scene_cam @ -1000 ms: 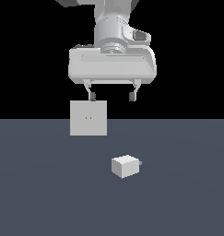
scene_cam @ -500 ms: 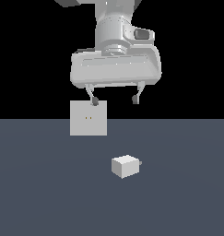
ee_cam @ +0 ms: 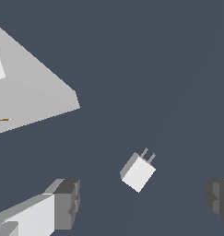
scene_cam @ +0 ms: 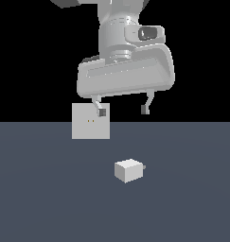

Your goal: Plug the charger into the wall socket.

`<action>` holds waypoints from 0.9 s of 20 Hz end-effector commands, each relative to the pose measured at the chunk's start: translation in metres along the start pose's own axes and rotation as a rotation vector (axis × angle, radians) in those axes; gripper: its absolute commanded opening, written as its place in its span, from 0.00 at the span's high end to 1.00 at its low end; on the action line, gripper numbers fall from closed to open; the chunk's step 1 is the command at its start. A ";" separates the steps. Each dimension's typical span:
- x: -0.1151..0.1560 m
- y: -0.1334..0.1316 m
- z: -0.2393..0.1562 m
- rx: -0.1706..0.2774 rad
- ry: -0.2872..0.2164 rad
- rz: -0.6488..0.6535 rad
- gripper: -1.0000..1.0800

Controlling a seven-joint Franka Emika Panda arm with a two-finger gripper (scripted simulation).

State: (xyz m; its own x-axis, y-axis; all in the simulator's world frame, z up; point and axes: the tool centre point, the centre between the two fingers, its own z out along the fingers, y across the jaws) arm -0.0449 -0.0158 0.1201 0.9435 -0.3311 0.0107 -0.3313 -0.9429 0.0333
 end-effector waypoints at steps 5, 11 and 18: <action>-0.008 0.006 0.013 -0.007 0.044 0.153 0.04; -0.014 0.011 0.024 -0.014 0.081 0.283 0.04; -0.021 0.015 0.037 -0.022 0.122 0.426 0.04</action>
State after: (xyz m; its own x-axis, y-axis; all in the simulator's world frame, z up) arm -0.0683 -0.0239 0.0858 0.7388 -0.6600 0.1362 -0.6685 -0.7433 0.0246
